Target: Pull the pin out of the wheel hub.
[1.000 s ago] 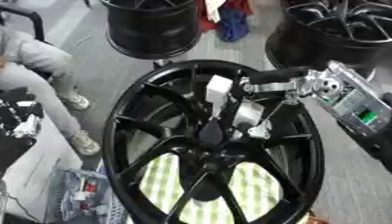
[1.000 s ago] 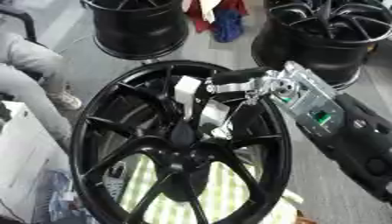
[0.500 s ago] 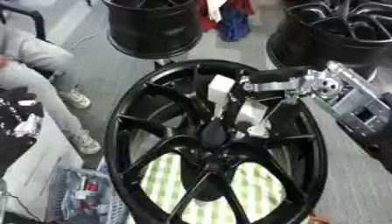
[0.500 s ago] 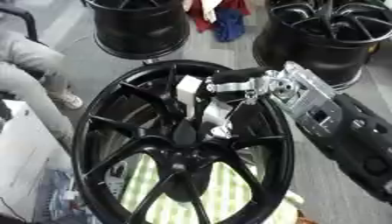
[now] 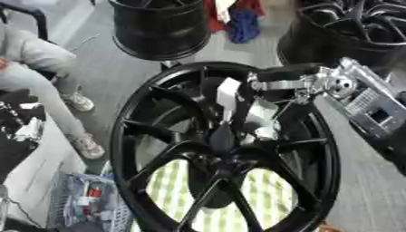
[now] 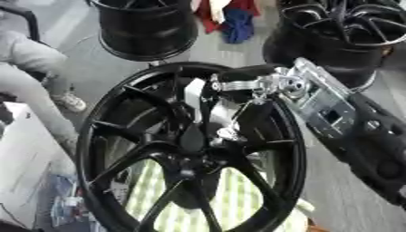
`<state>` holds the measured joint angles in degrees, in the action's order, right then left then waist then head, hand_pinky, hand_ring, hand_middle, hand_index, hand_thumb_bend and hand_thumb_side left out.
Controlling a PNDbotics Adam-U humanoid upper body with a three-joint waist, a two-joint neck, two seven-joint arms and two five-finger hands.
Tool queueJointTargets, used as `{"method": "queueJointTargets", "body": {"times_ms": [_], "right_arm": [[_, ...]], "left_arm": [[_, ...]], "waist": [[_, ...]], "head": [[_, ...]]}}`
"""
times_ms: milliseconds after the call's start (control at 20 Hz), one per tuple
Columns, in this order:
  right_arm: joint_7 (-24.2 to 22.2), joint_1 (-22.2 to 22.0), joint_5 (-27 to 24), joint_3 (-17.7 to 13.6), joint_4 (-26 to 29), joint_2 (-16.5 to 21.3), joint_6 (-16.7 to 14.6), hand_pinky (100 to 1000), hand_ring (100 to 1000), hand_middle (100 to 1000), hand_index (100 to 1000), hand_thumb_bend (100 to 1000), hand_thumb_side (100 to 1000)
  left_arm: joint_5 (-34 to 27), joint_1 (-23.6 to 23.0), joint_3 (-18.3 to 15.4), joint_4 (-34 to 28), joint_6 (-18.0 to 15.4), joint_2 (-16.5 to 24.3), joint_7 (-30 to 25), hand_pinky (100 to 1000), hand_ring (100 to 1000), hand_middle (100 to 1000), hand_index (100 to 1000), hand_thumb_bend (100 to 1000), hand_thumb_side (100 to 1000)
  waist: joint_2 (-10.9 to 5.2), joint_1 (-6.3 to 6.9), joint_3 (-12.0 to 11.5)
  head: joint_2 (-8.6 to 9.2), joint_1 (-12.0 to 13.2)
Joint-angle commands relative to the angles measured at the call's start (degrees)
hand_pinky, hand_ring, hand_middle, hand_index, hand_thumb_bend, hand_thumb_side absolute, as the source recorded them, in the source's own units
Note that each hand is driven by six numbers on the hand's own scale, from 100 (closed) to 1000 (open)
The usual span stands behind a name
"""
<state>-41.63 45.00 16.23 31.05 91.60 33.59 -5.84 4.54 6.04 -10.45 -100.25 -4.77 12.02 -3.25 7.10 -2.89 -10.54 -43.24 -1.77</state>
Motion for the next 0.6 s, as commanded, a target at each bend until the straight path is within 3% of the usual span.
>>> {"method": "queueJointTargets", "body": {"times_ms": [50, 600], "right_arm": [[-0.1, 1.6, 0.6, -1.2, 1.7, 1.7, 0.5, 298, 304, 377, 518, 100, 100], [-1.2, 4.1, 0.0, -2.6, 5.3, 3.6, 1.3, 277, 289, 366, 510, 100, 100]], "left_arm": [[-0.2, 0.6, -0.1, -1.1, -0.1, 1.2, -0.2, 642, 627, 685, 813, 218, 318], [-0.1, 0.3, -0.3, -0.9, 0.1, 1.7, -0.2, 642, 627, 685, 813, 217, 318]], "waist": [[-0.87, 0.23, 0.0], [-1.64, -0.53, 0.4]], "head": [[0.16, 0.0], [-0.18, 0.3]]}}
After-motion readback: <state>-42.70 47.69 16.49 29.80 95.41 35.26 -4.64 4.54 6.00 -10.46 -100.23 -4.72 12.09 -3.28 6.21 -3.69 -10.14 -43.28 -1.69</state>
